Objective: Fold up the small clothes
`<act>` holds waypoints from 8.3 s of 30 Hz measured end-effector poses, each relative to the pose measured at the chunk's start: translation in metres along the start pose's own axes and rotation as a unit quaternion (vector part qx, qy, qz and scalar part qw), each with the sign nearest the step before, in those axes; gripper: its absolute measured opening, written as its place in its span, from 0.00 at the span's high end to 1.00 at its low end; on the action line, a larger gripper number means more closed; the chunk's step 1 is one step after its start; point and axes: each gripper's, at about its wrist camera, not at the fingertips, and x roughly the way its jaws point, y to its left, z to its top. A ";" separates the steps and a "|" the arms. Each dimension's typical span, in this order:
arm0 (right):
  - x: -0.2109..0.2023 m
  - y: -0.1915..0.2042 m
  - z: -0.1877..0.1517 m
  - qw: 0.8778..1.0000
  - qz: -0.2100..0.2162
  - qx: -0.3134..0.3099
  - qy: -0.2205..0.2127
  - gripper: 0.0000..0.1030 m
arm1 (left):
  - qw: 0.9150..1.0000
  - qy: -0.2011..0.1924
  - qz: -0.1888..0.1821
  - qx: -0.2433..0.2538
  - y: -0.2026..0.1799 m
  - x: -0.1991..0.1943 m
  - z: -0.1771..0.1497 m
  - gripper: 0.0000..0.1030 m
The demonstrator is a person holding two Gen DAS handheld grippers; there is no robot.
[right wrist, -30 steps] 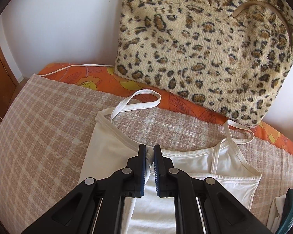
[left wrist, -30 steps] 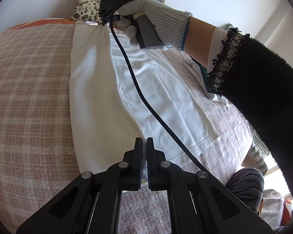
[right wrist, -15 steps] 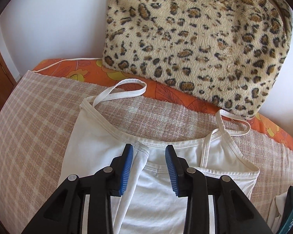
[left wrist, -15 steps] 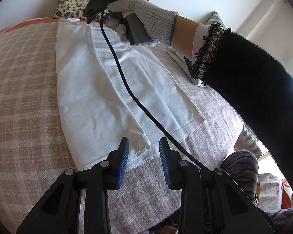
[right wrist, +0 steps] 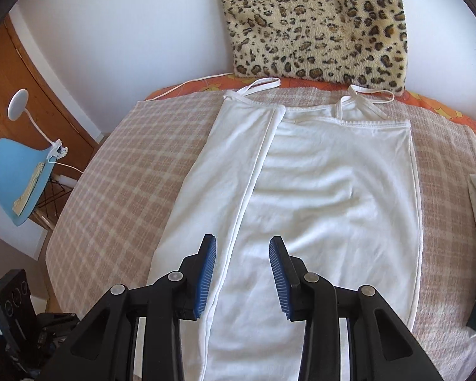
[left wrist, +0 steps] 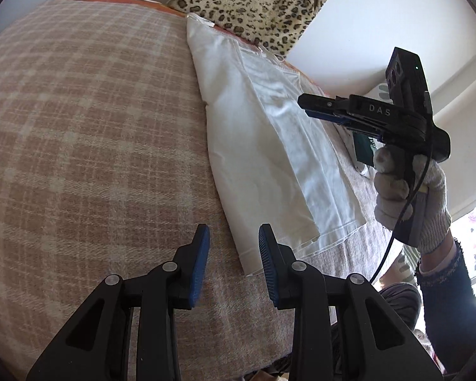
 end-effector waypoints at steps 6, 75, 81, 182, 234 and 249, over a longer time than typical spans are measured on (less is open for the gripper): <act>-0.001 0.008 -0.059 0.999 0.039 0.008 0.020 0.66 | 1.000 0.007 0.012 0.021 -0.012 0.010 0.000 0.71; -0.068 -0.193 0.039 0.983 0.011 0.128 -0.134 0.47 | 0.971 -0.022 0.005 0.237 -0.211 0.126 -0.011 0.92; -0.021 -0.186 0.070 0.988 -0.010 0.106 -0.109 0.48 | 0.978 -0.034 -0.006 0.205 -0.199 0.117 -0.004 0.93; -0.035 -0.039 0.044 0.992 -0.014 -0.001 -0.127 0.66 | 0.977 -0.170 0.092 0.092 -0.088 -0.054 -0.036 0.52; -0.003 -0.012 -0.142 0.999 -0.024 -0.032 -0.028 0.73 | 0.996 -0.012 0.064 0.064 -0.026 0.012 0.000 0.97; -0.011 -0.024 -0.156 1.000 0.019 -0.008 -0.021 0.86 | 0.997 -0.012 0.055 0.044 -0.011 -0.001 -0.008 0.90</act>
